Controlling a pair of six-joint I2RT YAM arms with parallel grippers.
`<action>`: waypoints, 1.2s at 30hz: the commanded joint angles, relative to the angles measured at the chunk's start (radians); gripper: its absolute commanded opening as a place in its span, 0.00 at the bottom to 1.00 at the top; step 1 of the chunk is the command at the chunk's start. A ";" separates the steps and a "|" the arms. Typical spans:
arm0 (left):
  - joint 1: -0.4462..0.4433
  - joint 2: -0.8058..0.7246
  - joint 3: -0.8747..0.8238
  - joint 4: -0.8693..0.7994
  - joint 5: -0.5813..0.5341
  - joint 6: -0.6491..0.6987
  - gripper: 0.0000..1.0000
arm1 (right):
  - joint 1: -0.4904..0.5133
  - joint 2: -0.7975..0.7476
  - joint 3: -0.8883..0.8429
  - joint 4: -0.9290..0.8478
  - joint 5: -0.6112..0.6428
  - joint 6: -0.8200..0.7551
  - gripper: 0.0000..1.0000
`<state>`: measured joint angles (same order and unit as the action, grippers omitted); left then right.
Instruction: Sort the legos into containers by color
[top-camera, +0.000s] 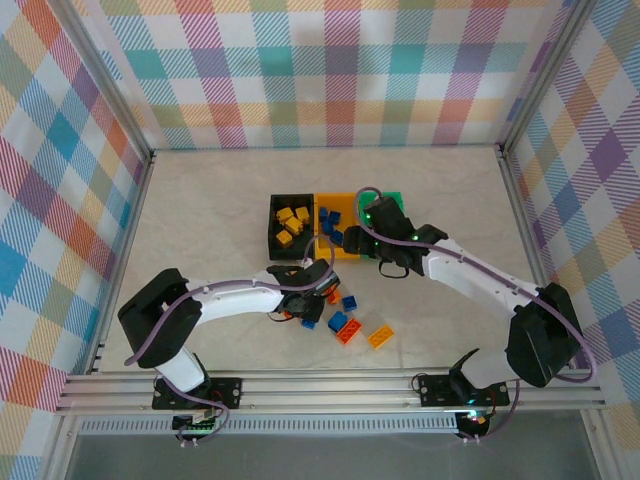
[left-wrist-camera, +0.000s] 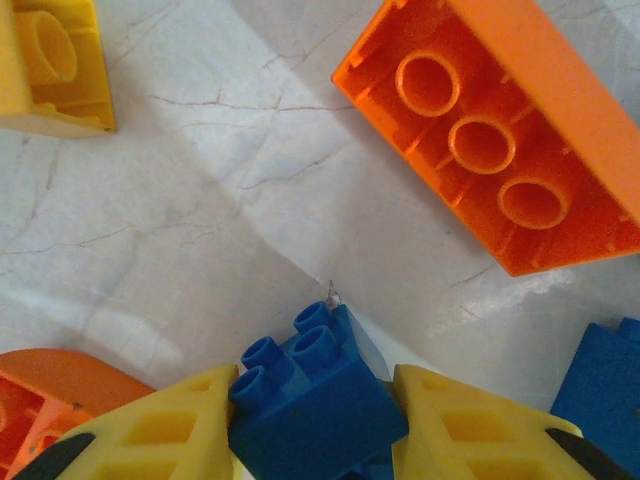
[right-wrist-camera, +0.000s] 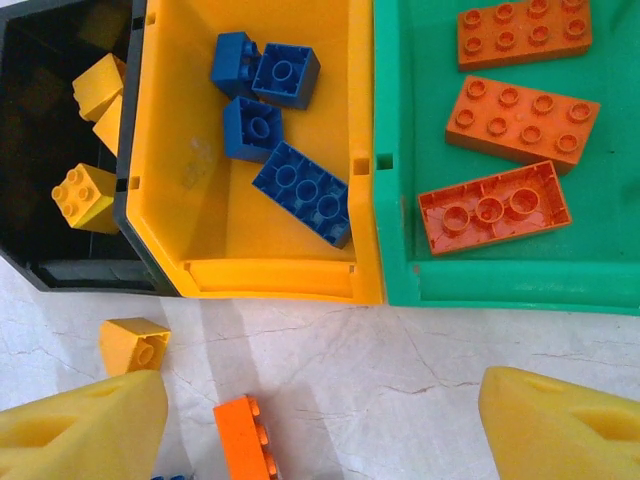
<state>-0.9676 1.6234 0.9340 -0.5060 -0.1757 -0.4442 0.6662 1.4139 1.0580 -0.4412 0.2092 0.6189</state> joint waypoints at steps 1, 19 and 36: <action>-0.008 -0.071 0.067 -0.048 -0.037 0.007 0.28 | -0.007 -0.041 -0.018 0.009 0.016 0.021 0.82; 0.209 0.272 0.641 -0.068 -0.010 0.123 0.27 | -0.011 -0.209 -0.194 -0.034 -0.006 0.079 0.82; 0.238 0.291 0.839 -0.094 0.093 0.078 0.81 | 0.102 -0.090 -0.322 0.100 -0.237 0.038 0.82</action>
<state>-0.7341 2.0632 1.8168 -0.6201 -0.1329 -0.3393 0.7364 1.2945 0.7475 -0.3878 0.0013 0.6689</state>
